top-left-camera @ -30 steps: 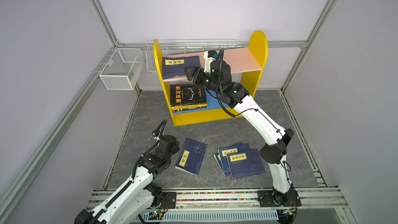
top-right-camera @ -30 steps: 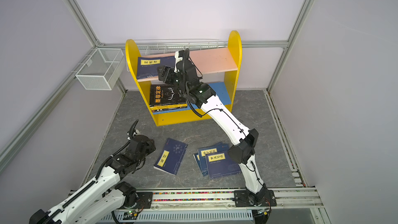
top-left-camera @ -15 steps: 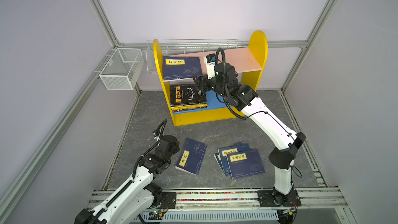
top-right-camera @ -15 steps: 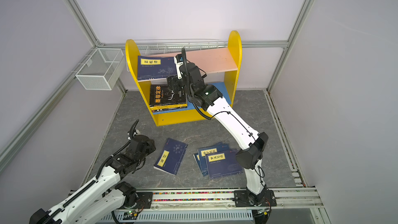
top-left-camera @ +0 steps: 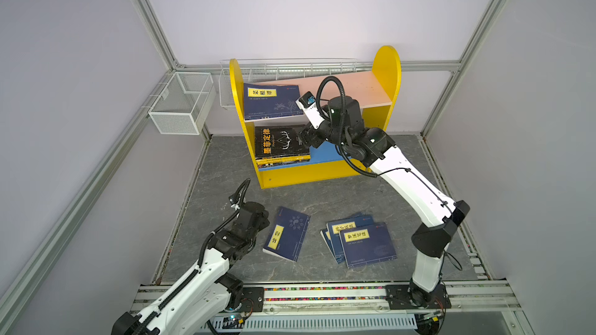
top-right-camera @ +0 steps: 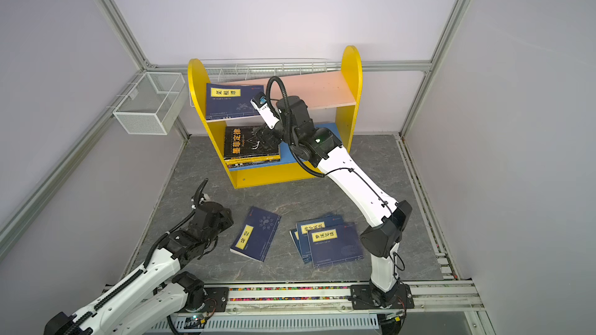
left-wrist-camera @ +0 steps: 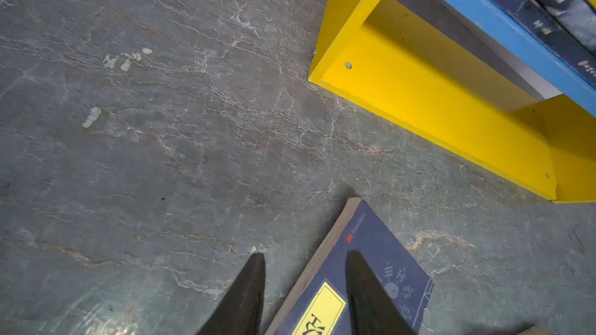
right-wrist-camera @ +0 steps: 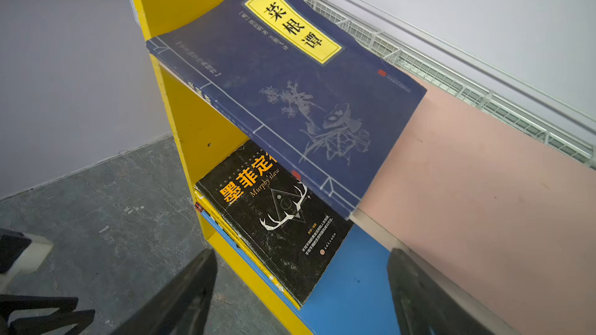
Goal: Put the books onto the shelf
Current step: 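Lay the blue book on the pink shelf and open the right gripper, then push the blue book flat on the pink shelf with the right gripper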
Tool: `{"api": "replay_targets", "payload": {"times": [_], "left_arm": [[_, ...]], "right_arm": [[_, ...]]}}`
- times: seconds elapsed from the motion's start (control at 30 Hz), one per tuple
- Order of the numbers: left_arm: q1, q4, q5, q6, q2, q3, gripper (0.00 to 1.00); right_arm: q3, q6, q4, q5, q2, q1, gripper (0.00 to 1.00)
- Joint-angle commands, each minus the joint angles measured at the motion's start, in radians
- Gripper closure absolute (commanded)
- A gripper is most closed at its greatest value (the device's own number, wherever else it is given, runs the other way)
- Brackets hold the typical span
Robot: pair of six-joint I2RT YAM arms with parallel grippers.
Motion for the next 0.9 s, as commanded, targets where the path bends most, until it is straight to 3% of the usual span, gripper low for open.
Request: {"api": "replay_targets", "payload": {"times": [0.0, 0.43, 0.87], "left_arm": [[0.002, 0.001, -0.004, 0.005, -0.007, 0.008, 0.58], [0.002, 0.016, -0.005, 0.023, 0.0, -0.003, 0.58], [0.003, 0.007, -0.008, 0.049, -0.004, 0.0, 0.58]], "right_arm": [[0.018, -0.105, 0.036, -0.022, 0.018, -0.009, 0.14], [-0.061, -0.169, 0.18, -0.062, -0.032, -0.014, 0.14], [0.073, -0.162, 0.134, -0.088, 0.079, -0.056, 0.14]]}}
